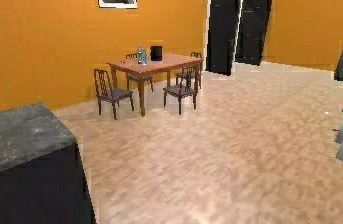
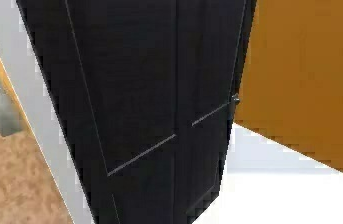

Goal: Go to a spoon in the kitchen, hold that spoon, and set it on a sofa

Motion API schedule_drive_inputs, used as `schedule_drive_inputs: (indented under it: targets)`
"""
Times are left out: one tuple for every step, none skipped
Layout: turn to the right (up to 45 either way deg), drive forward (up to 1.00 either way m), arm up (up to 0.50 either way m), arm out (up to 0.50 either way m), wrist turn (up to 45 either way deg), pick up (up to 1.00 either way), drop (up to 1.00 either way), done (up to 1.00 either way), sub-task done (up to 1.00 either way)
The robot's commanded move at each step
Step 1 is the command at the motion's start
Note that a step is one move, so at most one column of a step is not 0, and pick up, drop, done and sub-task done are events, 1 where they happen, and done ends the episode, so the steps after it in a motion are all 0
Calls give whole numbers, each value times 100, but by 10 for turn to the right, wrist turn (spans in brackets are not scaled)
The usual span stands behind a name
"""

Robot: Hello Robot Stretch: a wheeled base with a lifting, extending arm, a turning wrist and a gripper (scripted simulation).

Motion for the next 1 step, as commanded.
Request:
schedule_drive_inputs:
  targets:
    - [0, 40, 0, 0, 0, 0, 0, 0, 0]
